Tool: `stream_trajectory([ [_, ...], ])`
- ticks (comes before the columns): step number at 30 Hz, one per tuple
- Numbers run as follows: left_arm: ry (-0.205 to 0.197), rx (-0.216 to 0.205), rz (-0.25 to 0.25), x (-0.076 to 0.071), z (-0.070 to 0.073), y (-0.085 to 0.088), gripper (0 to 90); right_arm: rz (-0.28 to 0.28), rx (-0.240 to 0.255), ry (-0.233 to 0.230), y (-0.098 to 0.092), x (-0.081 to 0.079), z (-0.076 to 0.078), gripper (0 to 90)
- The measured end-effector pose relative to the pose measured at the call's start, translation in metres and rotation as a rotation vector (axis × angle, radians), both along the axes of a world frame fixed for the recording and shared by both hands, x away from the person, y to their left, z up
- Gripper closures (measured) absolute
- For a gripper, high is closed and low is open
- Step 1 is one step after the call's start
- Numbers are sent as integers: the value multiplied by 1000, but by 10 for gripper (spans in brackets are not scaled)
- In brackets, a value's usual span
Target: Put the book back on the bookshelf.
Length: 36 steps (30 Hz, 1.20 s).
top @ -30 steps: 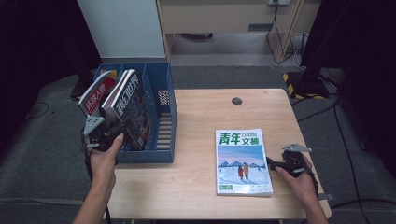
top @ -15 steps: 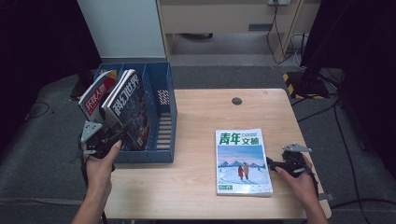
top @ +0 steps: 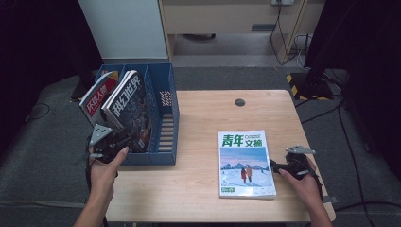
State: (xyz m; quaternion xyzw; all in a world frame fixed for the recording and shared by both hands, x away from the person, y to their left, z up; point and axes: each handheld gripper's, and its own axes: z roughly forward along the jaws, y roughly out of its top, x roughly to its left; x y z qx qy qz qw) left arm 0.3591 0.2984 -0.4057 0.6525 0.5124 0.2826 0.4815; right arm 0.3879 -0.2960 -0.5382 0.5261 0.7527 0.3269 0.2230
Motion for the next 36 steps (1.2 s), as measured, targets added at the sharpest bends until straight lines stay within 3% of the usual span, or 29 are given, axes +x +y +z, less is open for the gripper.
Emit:
stream_trajectory([
  [13,27,5,-29,7,-4,-16,469,0,0,0,0,0,0,130],
  [27,40,17,-123,10,-2,-53,409,-7,1,2,0,0,0,120],
  [36,57,17,-187,20,-7,-78,386,-20,1,8,1,-1,0,101],
])
